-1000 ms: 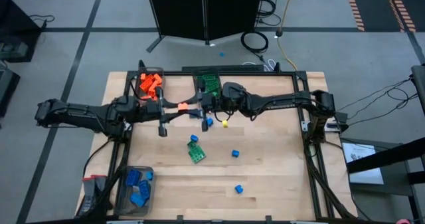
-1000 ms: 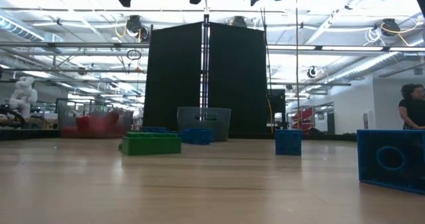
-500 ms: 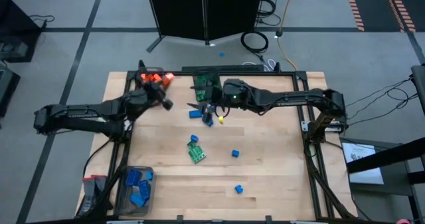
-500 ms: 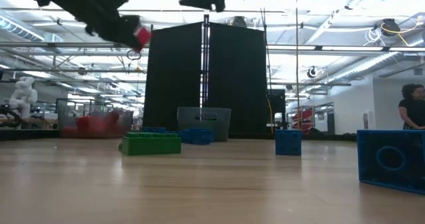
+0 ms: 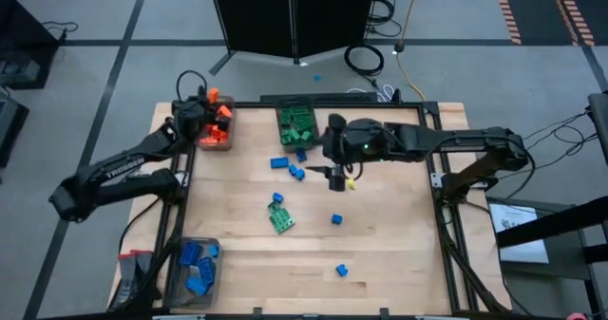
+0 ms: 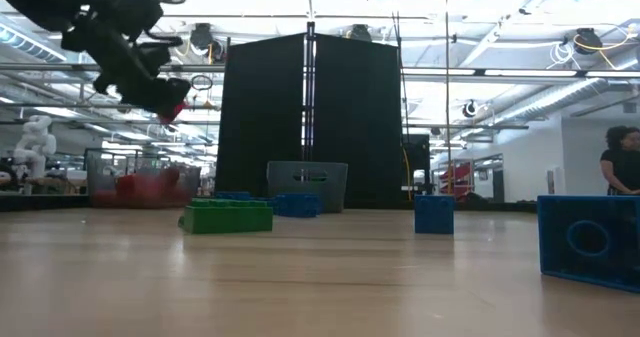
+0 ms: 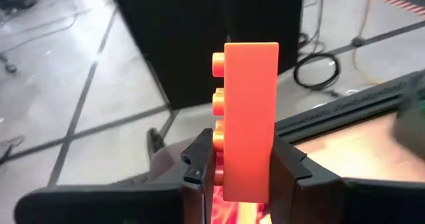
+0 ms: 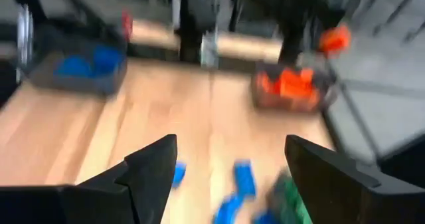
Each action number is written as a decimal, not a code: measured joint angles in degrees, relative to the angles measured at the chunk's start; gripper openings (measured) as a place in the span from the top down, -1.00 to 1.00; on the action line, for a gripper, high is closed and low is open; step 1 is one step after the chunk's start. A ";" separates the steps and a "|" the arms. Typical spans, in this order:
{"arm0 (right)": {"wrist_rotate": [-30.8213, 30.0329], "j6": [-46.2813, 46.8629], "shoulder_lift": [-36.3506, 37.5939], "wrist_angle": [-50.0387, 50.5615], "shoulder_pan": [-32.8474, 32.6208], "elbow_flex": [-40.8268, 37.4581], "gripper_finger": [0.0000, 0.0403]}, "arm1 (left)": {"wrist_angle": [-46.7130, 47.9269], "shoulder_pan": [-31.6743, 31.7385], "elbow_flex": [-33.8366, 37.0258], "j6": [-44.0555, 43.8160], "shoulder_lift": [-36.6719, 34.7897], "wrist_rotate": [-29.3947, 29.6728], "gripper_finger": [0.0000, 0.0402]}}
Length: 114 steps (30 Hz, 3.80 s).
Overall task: Sort blocks
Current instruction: Put the orange game piece into the top left black transparent bin, then put the blue game piece into the bottom left black transparent bin
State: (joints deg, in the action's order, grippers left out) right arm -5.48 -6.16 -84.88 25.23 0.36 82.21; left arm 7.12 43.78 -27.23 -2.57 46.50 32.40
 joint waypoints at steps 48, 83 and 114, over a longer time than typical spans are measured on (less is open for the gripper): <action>6.79 22.04 -24.77 21.63 -8.59 -7.71 -0.36 | 7.54 -13.61 0.23 -10.24 -11.81 -56.15 0.20; 3.06 13.68 -29.24 16.11 -19.89 -7.19 0.34 | 11.55 -30.85 0.23 -13.66 -17.73 -58.97 0.20; 10.52 -6.70 -45.34 -49.53 -10.44 12.66 0.45 | 15.04 -30.86 0.18 -13.61 -24.94 -58.57 0.20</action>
State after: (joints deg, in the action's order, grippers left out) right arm 5.03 -12.86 -130.22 -24.30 -10.08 94.87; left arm 22.16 12.93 -27.05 -16.18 21.56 -26.17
